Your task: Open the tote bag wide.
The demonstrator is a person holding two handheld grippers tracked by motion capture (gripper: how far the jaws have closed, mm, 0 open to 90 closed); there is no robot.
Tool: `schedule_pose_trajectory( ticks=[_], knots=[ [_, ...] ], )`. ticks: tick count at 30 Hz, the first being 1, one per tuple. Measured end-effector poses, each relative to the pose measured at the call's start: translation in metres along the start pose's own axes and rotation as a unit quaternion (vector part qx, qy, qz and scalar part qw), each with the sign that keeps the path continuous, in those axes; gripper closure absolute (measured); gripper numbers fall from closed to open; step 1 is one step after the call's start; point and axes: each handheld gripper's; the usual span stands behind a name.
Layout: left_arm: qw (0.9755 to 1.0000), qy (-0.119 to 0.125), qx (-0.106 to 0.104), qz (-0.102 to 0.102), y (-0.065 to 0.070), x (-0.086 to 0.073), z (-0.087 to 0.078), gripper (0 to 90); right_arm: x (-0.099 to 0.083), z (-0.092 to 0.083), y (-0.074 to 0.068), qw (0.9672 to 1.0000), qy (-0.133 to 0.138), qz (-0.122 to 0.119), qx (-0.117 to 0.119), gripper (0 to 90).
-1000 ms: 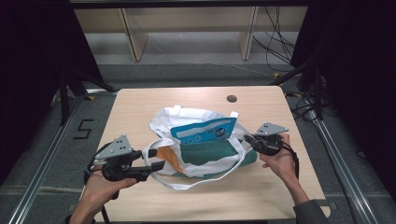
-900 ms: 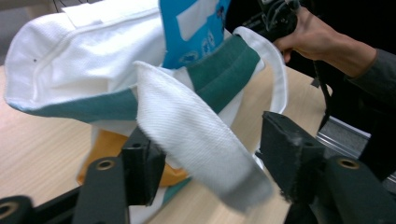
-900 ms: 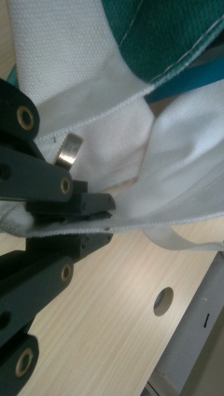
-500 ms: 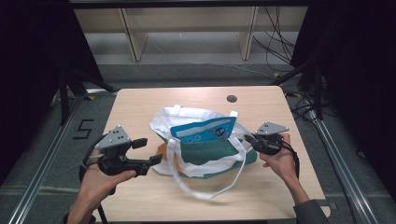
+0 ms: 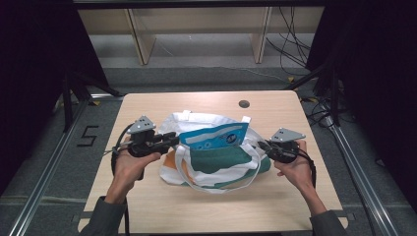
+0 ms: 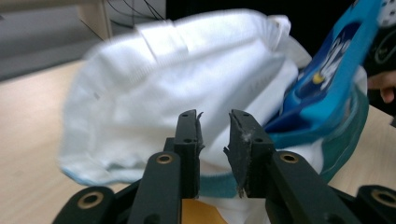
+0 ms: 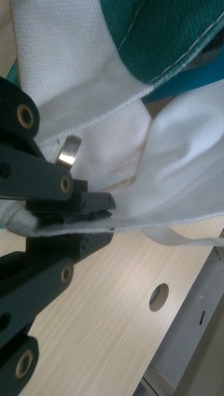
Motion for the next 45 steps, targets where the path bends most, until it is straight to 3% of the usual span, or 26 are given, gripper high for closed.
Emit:
schedule_pose_trajectory(
  ticks=[2, 3, 4, 8, 10, 12, 13, 14, 16, 17, 18, 20, 24, 27, 28, 29, 30, 31, 33, 35, 37, 38, 39, 41, 42, 45],
  knots=[
    [0.9999, -0.009, -0.015, 0.001, 0.004, -0.01, 0.008, 79.3, 0.001, 0.0, 0.002, 0.9999, 0.008, -0.012, -0.003, 84.2],
    [0.9997, -0.021, -0.01, 0.012, 0.008, -0.015, 0.013, 80.2, 0.001, -0.001, 0.0, 1.0, 0.004, 0.002, 0.002, 84.2],
    [0.9994, -0.029, -0.008, 0.017, 0.011, -0.021, 0.018, 81.6, 0.001, 0.0, 0.0, 1.0, 0.002, -0.005, 0.0, 84.3],
    [0.9995, -0.024, -0.017, 0.014, 0.015, -0.049, 0.027, 87.4, 0.0, 0.001, 0.0, 0.9997, -0.005, -0.022, -0.003, 84.9],
    [0.9989, -0.035, -0.017, 0.026, 0.018, -0.062, 0.03, 89.2, -0.002, 0.005, -0.001, 0.9996, -0.016, -0.022, 0.002, 85.4],
    [0.9945, -0.062, 0.008, 0.084, 0.025, -0.078, 0.037, 89.4, -0.005, 0.014, -0.002, 0.999, -0.03, -0.034, 0.004, 86.1],
    [0.9897, -0.081, 0.012, 0.117, 0.027, -0.087, 0.043, 89.5, -0.007, 0.018, -0.003, 0.9985, -0.04, -0.036, 0.003, 86.6],
    [0.9841, -0.116, 0.021, 0.133, 0.027, -0.099, 0.054, 89.5, -0.009, 0.023, -0.004, 0.998, -0.05, -0.039, 0.001, 86.8],
    [0.9872, -0.118, 0.015, 0.107, 0.024, -0.114, 0.066, 89.6, -0.014, 0.034, -0.002, 0.997, -0.069, -0.035, 0.004, 87.0],
    [0.9889, -0.118, 0.007, 0.091, 0.021, -0.114, 0.067, 89.6, -0.016, 0.038, 0.0, 0.9967, -0.074, -0.033, 0.004, 87.0],
    [0.9886, -0.124, -0.003, 0.085, 0.018, -0.112, 0.068, 89.6, -0.021, 0.044, 0.001, 0.9964, -0.081, -0.026, 0.005, 87.4],
    [0.9884, -0.127, 0.002, 0.084, 0.019, -0.11, 0.068, 89.6, -0.029, 0.051, 0.002, 0.9963, -0.082, -0.022, 0.009, 87.6],
    [0.9857, -0.125, 0.017, 0.112, 0.024, -0.102, 0.06, 88.1, -0.027, 0.045, 0.004, 0.9964, -0.081, -0.022, 0.01, 86.9],
    [0.9879, -0.115, 0.016, 0.103, 0.022, -0.097, 0.054, 81.5, -0.024, 0.039, 0.005, 0.9973, -0.071, -0.013, 0.009, 81.8],
    [0.9904, -0.107, 0.01, 0.086, 0.021, -0.094, 0.05, 81.5, -0.021, 0.033, 0.006, 0.9981, -0.061, 0.006, 0.01, 79.8],
    [0.9932, -0.092, -0.004, 0.071, 0.016, -0.088, 0.045, 71.4, -0.014, 0.017, 0.009, 0.9998, -0.022, 0.002, -0.002, 72.1],
    [0.9932, -0.092, -0.004, 0.071, 0.016, -0.088, 0.045, 64.9, -0.014, 0.017, 0.009, 0.9998, -0.022, 0.002, -0.002, 72.1],
    [0.9957, -0.083, -0.005, 0.041, 0.013, -0.082, 0.039, 59.0, -0.004, -0.002, 0.006, 0.9999, 0.012, 0.008, -0.007, 69.8],
    [0.9965, -0.075, -0.006, 0.037, 0.01, -0.074, 0.031, 57.5, -0.001, -0.009, 0.004, 0.9997, 0.022, 0.011, -0.006, 68.8],
    [0.9967, -0.063, 0.007, 0.05, 0.006, -0.061, 0.016, 52.7, 0.014, -0.031, -0.008, 0.9982, 0.06, -0.006, 0.0, 68.9],
    [0.9978, -0.044, 0.013, 0.047, 0.003, -0.052, 0.009, 52.6, 0.022, -0.039, -0.021, 0.9969, 0.072, -0.005, 0.03, 68.9],
    [0.9978, -0.044, 0.013, 0.047, 0.003, -0.052, 0.009, 53.0, 0.022, -0.039, -0.021, 0.9969, 0.072, -0.005, 0.03, 68.9],
    [0.9983, -0.039, 0.013, 0.042, 0.0, -0.046, 0.005, 55.2, 0.028, -0.035, -0.036, 0.9942, 0.085, -0.014, 0.065, 70.4],
    [0.9984, -0.033, 0.008, 0.045, -0.001, -0.043, 0.008, 56.3, 0.029, -0.032, -0.04, 0.9934, 0.084, -0.029, 0.073, 70.6],
    [0.9977, -0.036, 0.006, 0.057, -0.001, -0.041, 0.011, 58.4, 0.033, -0.021, -0.052, 0.9927, 0.06, -0.045, 0.094, 72.3],
    [0.9974, -0.043, 0.012, 0.057, 0.001, -0.038, 0.029, 66.5, 0.038, -0.008, -0.06, 0.9924, 0.045, -0.049, 0.104, 79.7]
  ],
)
Point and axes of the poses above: each handheld gripper's, and its own axes: z roughly forward along the jaws, x roughly out of its top, y roughly to its right, and after that the axes turned 15 degrees about x, right-handed
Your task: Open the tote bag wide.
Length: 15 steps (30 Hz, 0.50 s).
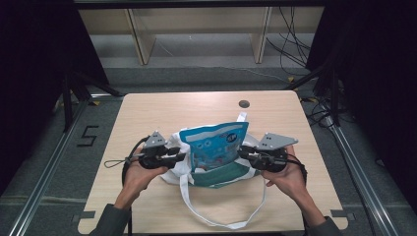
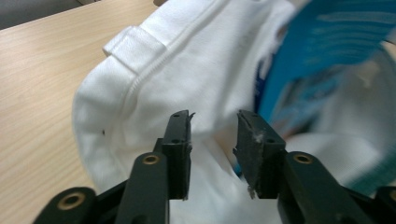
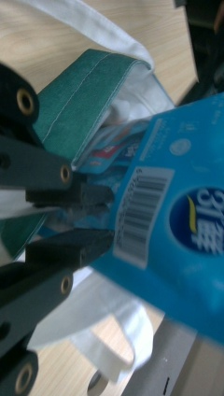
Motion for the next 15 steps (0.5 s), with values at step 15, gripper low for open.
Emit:
schedule_pose_trajectory(
  ticks=[15],
  knots=[
    [0.9963, -0.049, 0.015, -0.069, -0.025, -0.008, 0.073, 81.1, -0.044, 0.047, -0.024, 0.9896, -0.132, -0.035, 0.045, 90.0]
  ],
)
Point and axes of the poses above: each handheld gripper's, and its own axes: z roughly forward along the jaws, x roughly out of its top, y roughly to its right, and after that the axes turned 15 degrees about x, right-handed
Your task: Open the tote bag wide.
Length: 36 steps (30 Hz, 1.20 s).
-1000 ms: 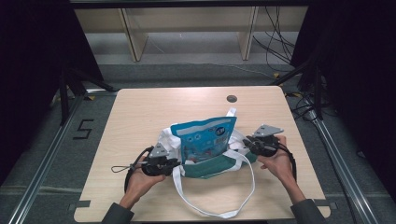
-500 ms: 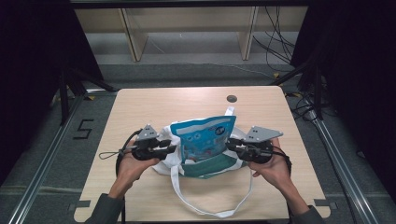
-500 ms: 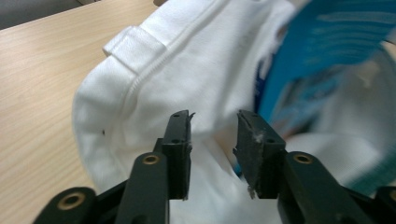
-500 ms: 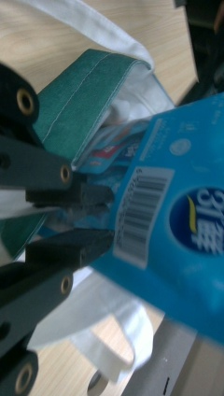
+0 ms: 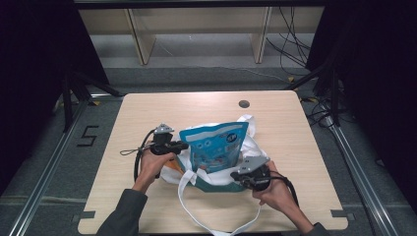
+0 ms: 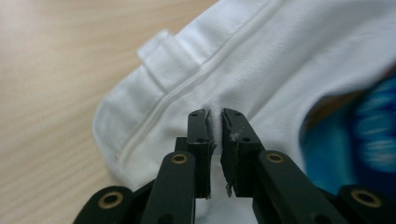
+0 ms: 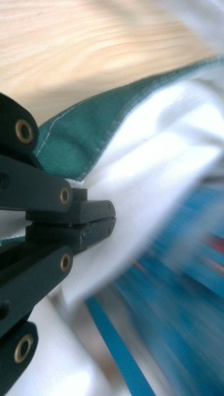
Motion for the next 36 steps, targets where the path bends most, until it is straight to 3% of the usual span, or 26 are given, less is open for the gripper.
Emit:
schedule_pose_trajectory(
  ticks=[1, 2, 4, 5, 7, 9, 10, 11, 12, 13, 14, 15, 16, 17, 19, 21, 23, 25, 26, 28, 29, 30, 31, 32, 33, 36],
  knots=[
    [0.9998, -0.02, 0.0, -0.007, -0.004, -0.01, 0.016, 81.8, -0.015, 0.017, 0.0, 0.9994, -0.02, 0.028, 0.009, 90.0],
    [0.9998, -0.02, 0.0, -0.007, -0.004, -0.01, 0.016, 81.9, -0.018, 0.024, 0.002, 0.9994, -0.03, 0.016, 0.011, 90.0],
    [0.9986, -0.049, 0.012, -0.014, -0.009, -0.02, 0.032, 81.6, -0.02, 0.031, 0.001, 0.999, -0.037, 0.025, 0.006, 90.0],
    [0.9987, -0.048, 0.015, -0.01, -0.009, -0.019, 0.031, 81.6, -0.019, 0.032, 0.002, 0.9991, -0.039, 0.014, 0.012, 90.0],
    [0.9989, -0.043, 0.02, -0.003, -0.006, -0.017, 0.027, 80.6, -0.02, 0.031, 0.0, 0.9991, -0.038, 0.02, 0.001, 90.0],
    [0.9994, -0.023, 0.018, -0.021, -0.005, -0.014, 0.019, 78.6, -0.02, 0.03, 0.0, 0.999, -0.041, 0.013, 0.011, 90.0],
    [0.9992, -0.01, 0.009, -0.039, -0.006, -0.011, 0.011, 74.2, -0.014, 0.022, -0.001, 0.9993, -0.034, 0.014, 0.01, 89.6],
    [0.999, 0.002, 0.005, -0.045, -0.006, -0.009, 0.003, 74.2, -0.014, 0.022, -0.001, 0.9993, -0.034, 0.014, 0.01, 89.6],
    [0.9989, 0.011, 0.007, -0.046, -0.004, -0.007, -0.003, 71.6, -0.011, 0.013, -0.002, 0.9997, -0.017, 0.018, 0.003, 87.1],
    [0.9992, 0.022, 0.008, -0.032, -0.003, -0.004, -0.015, 69.6, -0.002, -0.008, -0.002, 0.9994, 0.03, 0.014, 0.01, 86.8],
    [0.9991, 0.033, 0.006, -0.026, 0.001, -0.002, -0.024, 69.4, 0.002, -0.019, -0.001, 0.9988, 0.047, 0.009, -0.002, 86.8],
    [0.9988, 0.042, 0.004, -0.025, 0.005, -0.002, -0.034, 69.4, 0.002, -0.019, -0.001, 0.9988, 0.047, 0.009, -0.002, 86.8],
    [0.9986, 0.049, -0.001, -0.018, 0.009, -0.002, -0.042, 69.4, 0.005, -0.03, 0.001, 0.9977, 0.065, 0.009, -0.015, 86.9],
    [0.9985, 0.053, -0.006, -0.015, 0.017, -0.004, -0.053, 69.6, 0.011, -0.046, 0.011, 0.995, 0.089, 0.004, -0.044, 87.1],
    [0.9984, 0.055, -0.008, -0.006, 0.022, -0.007, -0.057, 69.7, 0.012, -0.05, 0.017, 0.9943, 0.092, 0.005, -0.053, 87.2],
    [0.9989, 0.043, -0.019, -0.002, 0.034, -0.018, -0.062, 69.7, 0.014, -0.054, 0.035, 0.9918, 0.092, 0.021, -0.086, 87.7],
    [0.9991, 0.033, -0.023, 0.016, 0.041, -0.033, -0.065, 69.9, 0.014, -0.049, 0.053, 0.9919, 0.081, 0.038, -0.091, 87.7],
    [0.9989, 0.03, -0.031, 0.017, 0.044, -0.043, -0.066, 71.1, 0.011, -0.032, 0.07, 0.9943, 0.063, 0.045, -0.073, 87.9],
    [0.9991, 0.025, -0.029, 0.019, 0.045, -0.047, -0.067, 71.1, 0.011, -0.032, 0.07, 0.9943, 0.063, 0.045, -0.073, 87.9],
    [0.9986, 0.008, -0.029, 0.044, 0.044, -0.055, -0.065, 72.5, 0.006, -0.011, 0.08, 0.9937, 0.023, 0.056, -0.094, 89.8],
    [0.9977, -0.018, -0.02, 0.063, 0.047, -0.064, -0.06, 73.0, 0.004, -0.006, 0.084, 0.9936, 0.02, 0.056, -0.096, 90.0],
    [0.9977, -0.018, -0.02, 0.063, 0.047, -0.064, -0.06, 74.3, 0.0, 0.002, 0.087, 0.9931, 0.01, 0.064, -0.097, 90.0],
    [0.9961, -0.027, -0.02, 0.082, 0.048, -0.071, -0.055, 75.6, -0.003, 0.008, 0.091, 0.9928, 0.002, 0.07, -0.097, 90.0],
    [0.9955, -0.041, -0.011, 0.084, 0.052, -0.079, -0.049, 76.9, -0.006, 0.015, 0.095, 0.992, 0.0, 0.081, -0.097, 90.0],
    [0.9931, -0.05, -0.004, 0.106, 0.053, -0.084, -0.044, 77.6, -0.007, 0.018, 0.097, 0.9919, -0.004, 0.085, -0.094, 90.0],
    [0.9936, -0.053, -0.009, 0.1, 0.051, -0.083, -0.043, 78.8, -0.009, 0.026, 0.102, 0.9915, -0.017, 0.087, -0.096, 90.0]
  ],
)
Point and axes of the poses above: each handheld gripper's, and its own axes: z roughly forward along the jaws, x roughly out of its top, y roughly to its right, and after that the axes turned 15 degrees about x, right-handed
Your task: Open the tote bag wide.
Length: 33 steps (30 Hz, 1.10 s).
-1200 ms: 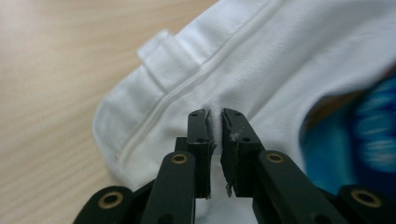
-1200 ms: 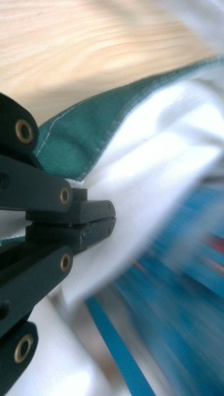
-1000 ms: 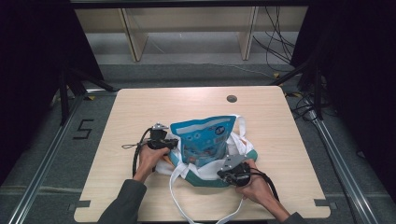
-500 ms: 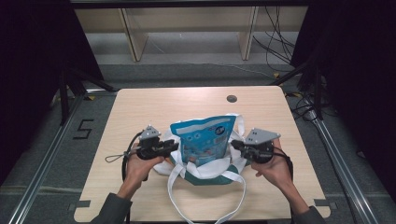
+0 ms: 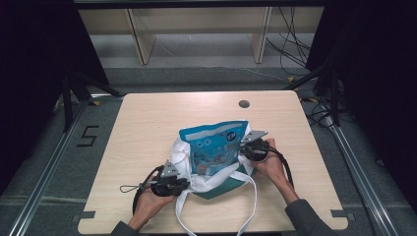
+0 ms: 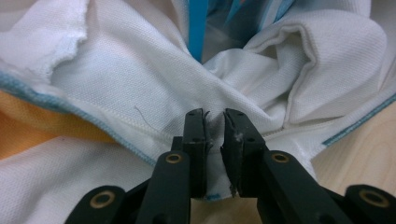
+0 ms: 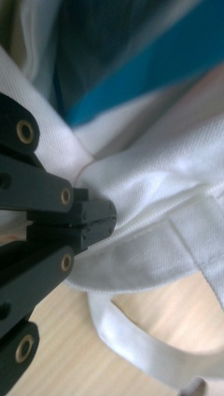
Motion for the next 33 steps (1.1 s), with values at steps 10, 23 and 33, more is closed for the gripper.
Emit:
schedule_pose_trajectory(
  ticks=[10, 23, 33],
  knots=[
    [0.9966, 0.064, -0.02, -0.048, -0.006, 0.017, -0.027, 73.1, 0.004, -0.02, 0.001, 0.9989, 0.041, 0.021, 0.008, 87.2],
    [0.9989, 0.038, -0.004, -0.029, -0.005, 0.012, -0.005, 75.8, -0.01, -0.049, -0.041, 0.9974, 0.037, -0.031, 0.054, 87.4],
    [0.9992, 0.03, 0.024, -0.011, -0.004, 0.011, 0.004, 81.3, -0.025, -0.028, -0.038, 0.9987, 0.012, -0.016, 0.047, 88.9]
  ],
)
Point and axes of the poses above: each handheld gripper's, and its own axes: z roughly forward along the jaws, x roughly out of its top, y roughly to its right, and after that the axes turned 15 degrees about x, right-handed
